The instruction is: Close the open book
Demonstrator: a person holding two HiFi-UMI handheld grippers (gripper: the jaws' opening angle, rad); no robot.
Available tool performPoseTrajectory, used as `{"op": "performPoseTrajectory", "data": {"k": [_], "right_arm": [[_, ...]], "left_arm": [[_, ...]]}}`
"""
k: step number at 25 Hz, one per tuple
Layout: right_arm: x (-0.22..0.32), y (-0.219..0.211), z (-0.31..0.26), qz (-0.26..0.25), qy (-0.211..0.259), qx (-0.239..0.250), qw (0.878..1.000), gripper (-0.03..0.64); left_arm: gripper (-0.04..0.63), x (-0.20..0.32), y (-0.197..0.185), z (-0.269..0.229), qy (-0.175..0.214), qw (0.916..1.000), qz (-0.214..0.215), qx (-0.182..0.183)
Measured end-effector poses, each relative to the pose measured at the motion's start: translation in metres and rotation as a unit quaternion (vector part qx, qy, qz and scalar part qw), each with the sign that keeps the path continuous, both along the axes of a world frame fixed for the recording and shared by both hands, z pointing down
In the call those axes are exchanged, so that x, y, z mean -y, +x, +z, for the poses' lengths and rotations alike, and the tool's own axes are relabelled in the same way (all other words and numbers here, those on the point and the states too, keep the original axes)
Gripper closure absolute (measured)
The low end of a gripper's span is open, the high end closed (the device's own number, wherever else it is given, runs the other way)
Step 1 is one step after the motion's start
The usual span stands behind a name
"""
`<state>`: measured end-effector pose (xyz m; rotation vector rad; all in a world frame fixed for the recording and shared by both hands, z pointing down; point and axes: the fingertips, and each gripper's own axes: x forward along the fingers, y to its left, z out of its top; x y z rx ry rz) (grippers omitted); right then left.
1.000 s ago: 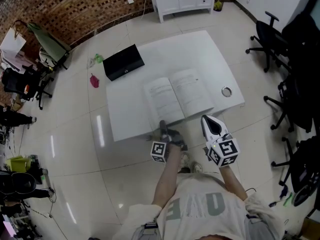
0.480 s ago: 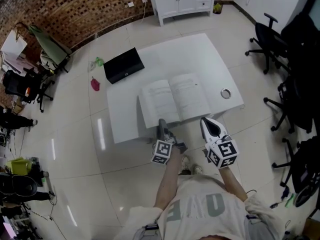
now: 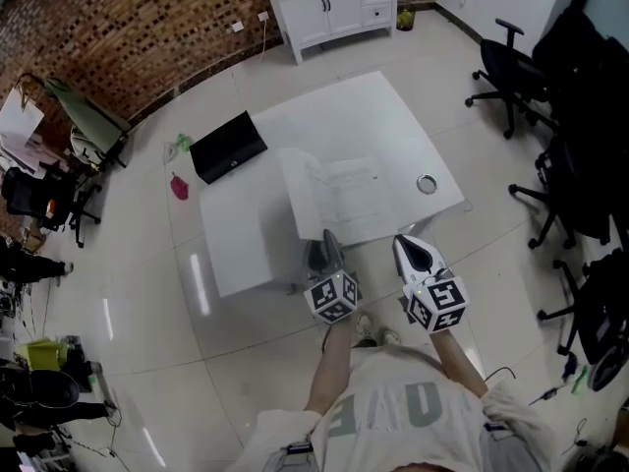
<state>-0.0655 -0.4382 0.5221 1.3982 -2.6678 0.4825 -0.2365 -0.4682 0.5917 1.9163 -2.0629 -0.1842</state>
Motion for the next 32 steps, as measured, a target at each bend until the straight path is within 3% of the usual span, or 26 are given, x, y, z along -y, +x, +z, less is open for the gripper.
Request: {"op": "performPoseTrajectory", "data": {"k": [3, 5, 7, 9, 11, 14, 16, 17, 20, 22, 26, 29, 32], "right_arm": [[0.001, 0.009, -0.003, 0.013, 0.003, 0.001, 1.0, 0.618], [0.0, 0.015, -0.004, 0.022, 0.004, -0.001, 1.0, 0.618], [-0.003, 0.023, -0.003, 0.033, 0.003, -0.001, 0.999, 0.618], [-0.005, 0.034, -0.002, 0.045, -0.001, -0.002, 0.999, 0.618], [-0.006, 0.047, 0.001, 0.052, -0.004, -0.001, 0.999, 0.618], [-0.006, 0.067, 0.007, 0.06, -0.012, 0.004, 0.998, 0.618], [-0.006, 0.072, 0.009, 0.06, -0.017, 0.01, 0.998, 0.618], [-0.005, 0.073, 0.009, 0.058, -0.017, 0.012, 0.998, 0.618], [-0.006, 0.067, 0.009, 0.045, -0.018, 0.018, 0.999, 0.617], [-0.006, 0.059, 0.009, 0.033, -0.018, 0.024, 0.999, 0.618], [-0.005, 0.038, 0.0, 0.0, -0.003, 0.036, 0.999, 0.618], [0.001, 0.019, -0.022, -0.026, 0.027, 0.048, 0.998, 0.617], [0.005, 0.002, -0.043, -0.042, 0.054, 0.063, 0.996, 0.617]], "left_arm": [[0.489, 0.009, 0.025, 0.003, -0.031, 0.994, 0.037, 0.098], [0.486, 0.011, 0.046, 0.019, -0.066, 0.9799, 0.071, 0.175], [0.473, 0.008, 0.072, 0.044, -0.106, 0.9594, 0.111, 0.236], [0.441, 0.005, 0.095, 0.069, -0.137, 0.9421, 0.148, 0.268], [0.366, 0.0, 0.112, 0.089, -0.156, 0.9278, 0.175, 0.29], [0.313, -0.005, 0.127, 0.102, -0.157, 0.9171, 0.191, 0.313], [0.303, -0.007, 0.132, 0.102, -0.156, 0.9219, 0.193, 0.297], [0.298, -0.008, 0.134, 0.099, -0.152, 0.9292, 0.193, 0.276], [0.219, -0.012, 0.131, 0.072, -0.092, 0.9651, 0.174, 0.172], [0.218, -0.01, 0.118, 0.042, -0.045, 0.9782, 0.147, 0.14], [0.26, -0.008, 0.081, -0.031, 0.036, 0.9904, 0.082, 0.106], [0.332, -0.015, 0.056, -0.086, 0.097, 0.9904, 0.052, 0.083], [0.356, -0.028, 0.035, -0.122, 0.138, 0.9875, 0.038, 0.066]]}}
